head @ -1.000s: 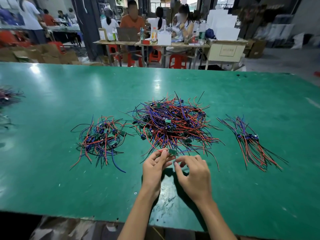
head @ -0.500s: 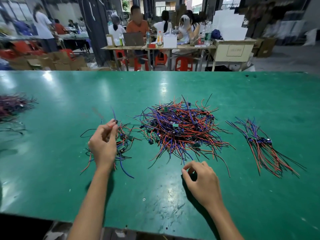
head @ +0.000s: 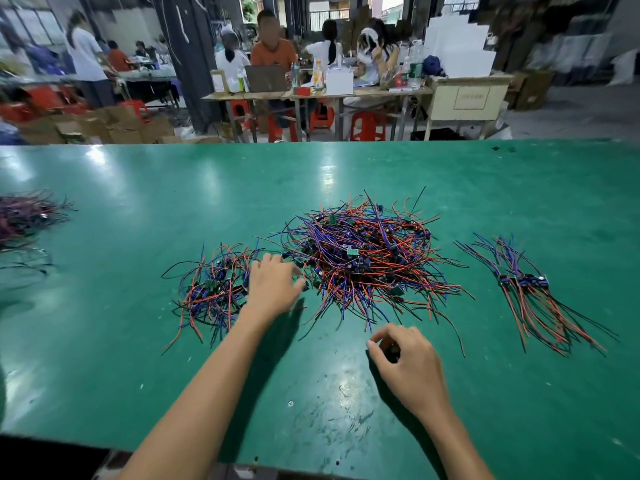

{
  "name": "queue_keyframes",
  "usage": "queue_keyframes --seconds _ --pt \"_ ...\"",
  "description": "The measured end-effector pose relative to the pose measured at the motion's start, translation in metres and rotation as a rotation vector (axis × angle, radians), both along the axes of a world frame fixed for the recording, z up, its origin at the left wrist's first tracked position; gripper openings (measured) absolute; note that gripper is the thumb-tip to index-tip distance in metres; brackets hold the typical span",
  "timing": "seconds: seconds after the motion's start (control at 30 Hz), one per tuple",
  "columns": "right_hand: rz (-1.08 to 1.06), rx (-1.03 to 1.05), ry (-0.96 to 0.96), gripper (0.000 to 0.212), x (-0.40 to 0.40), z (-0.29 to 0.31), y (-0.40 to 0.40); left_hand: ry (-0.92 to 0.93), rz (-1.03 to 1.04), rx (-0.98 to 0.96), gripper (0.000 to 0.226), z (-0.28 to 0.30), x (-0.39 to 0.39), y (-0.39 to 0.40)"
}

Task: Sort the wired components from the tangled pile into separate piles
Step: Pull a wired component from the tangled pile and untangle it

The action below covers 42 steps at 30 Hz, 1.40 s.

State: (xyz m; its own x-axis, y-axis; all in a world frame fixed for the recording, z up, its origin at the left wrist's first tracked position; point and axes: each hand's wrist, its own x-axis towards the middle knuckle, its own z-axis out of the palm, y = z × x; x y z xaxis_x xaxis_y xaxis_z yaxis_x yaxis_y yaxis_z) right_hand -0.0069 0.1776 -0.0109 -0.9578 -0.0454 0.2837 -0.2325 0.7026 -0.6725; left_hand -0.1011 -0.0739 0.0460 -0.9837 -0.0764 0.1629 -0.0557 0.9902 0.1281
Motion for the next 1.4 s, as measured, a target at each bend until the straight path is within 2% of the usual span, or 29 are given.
queue_keyframes --seconds 0.1,0.3,0.43,0.57,0.67,0.73,0.8,0.9,1.03,1.1,1.2,1.4 --pt "0.006 -0.022 -0.016 0.014 -0.001 0.000 0.002 -0.058 -0.016 -0.027 0.039 -0.019 -0.006 0.013" --pt "0.006 -0.033 -0.028 0.012 -0.003 0.000 0.001 0.016 0.017 0.173 0.024 -0.027 -0.001 0.013" --pt "0.007 -0.047 -0.029 0.013 -0.003 -0.001 0.002 0.141 0.034 0.574 0.018 -0.017 0.021 0.013" --pt "-0.010 -0.053 -0.029 0.012 -0.005 -0.002 0.003 0.364 -0.144 0.940 0.012 0.007 0.053 0.016" --pt "-0.006 -0.048 -0.039 0.013 -0.005 -0.003 0.003 0.450 -0.227 1.066 0.013 0.033 0.064 0.012" --pt "-0.007 -0.051 -0.037 0.013 -0.005 -0.003 0.002 0.541 -0.283 0.956 0.013 0.046 0.061 -0.001" --pt "-0.014 -0.053 -0.038 0.014 -0.005 -0.003 0.002 0.553 -0.401 0.749 0.013 0.055 0.054 -0.018" --pt "-0.006 -0.046 -0.041 0.015 -0.005 -0.004 0.002 0.374 -0.437 0.464 0.012 0.050 0.042 -0.047" --pt "-0.010 -0.057 -0.043 0.017 -0.005 -0.004 0.002 0.018 -0.172 0.395 0.015 0.010 0.036 -0.086" --pt "-0.007 -0.058 -0.050 0.017 -0.005 -0.005 0.002 -0.107 -0.081 0.291 0.011 -0.012 0.039 -0.098" --pt "-0.005 -0.053 -0.055 0.017 -0.006 -0.005 0.001 -0.045 -0.015 0.201 0.018 -0.024 0.039 -0.096" --pt "-0.003 -0.053 -0.066 0.017 -0.005 -0.005 0.002 0.059 0.130 -0.095 0.030 -0.007 0.008 -0.055"
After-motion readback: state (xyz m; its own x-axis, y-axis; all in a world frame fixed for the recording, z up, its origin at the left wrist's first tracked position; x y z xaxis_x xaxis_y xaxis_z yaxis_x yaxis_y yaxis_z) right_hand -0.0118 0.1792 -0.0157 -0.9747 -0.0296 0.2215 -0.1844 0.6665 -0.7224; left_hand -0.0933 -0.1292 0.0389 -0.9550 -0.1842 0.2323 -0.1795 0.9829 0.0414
